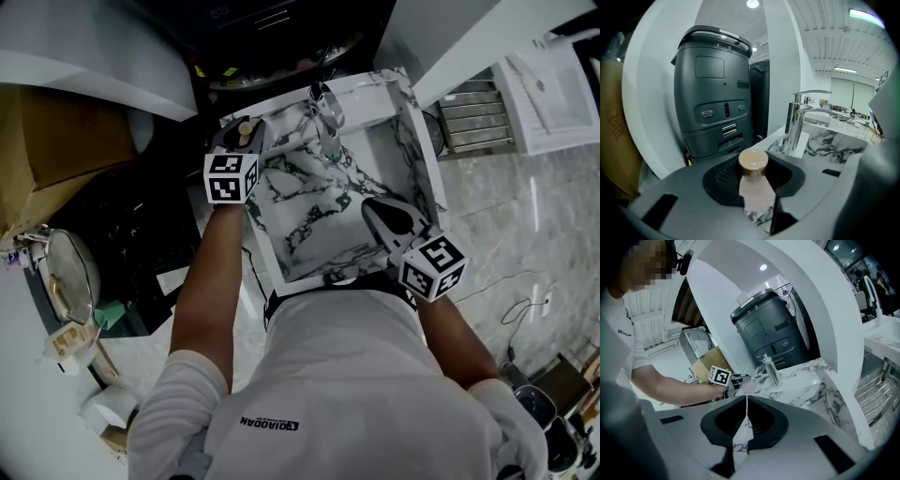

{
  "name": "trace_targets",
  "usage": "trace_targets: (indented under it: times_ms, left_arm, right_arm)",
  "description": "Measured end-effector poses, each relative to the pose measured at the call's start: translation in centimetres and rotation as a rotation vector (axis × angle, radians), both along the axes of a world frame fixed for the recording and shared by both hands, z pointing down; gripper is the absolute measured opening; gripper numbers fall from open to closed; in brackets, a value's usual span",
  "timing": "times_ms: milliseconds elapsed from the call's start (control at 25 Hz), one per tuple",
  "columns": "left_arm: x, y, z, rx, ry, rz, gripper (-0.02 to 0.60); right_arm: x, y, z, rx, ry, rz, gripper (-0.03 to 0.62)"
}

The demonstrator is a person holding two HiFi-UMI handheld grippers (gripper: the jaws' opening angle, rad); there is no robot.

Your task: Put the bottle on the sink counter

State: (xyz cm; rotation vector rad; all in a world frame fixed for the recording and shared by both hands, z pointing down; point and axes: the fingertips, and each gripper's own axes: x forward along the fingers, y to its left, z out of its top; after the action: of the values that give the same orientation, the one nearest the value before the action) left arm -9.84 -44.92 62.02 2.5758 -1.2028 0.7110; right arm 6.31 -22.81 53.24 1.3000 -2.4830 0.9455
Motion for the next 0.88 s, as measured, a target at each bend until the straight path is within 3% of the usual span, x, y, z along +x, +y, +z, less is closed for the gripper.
trace_targets:
  times_ms: [400,600,880]
  left_arm:
    - [0.2,0.0,0.2,-0.051,-0.039,-0.005,0.132]
    - [0.0,0.0,-0.1,-0.028,-0.084,-0.025,0.163]
    - [0.2,1.1,-1.9,0.006,-0.022,-0.082,0.215]
  right_arm:
    - [1.1,0.9,-1.3,0.028,0.0,0.013,0.042]
    - [2.2,1.5,-2.2,0.051,0.01,0.01,0.042]
    - [3.6,2.1,-4.0,0.087,0.029,-0.004,0.042]
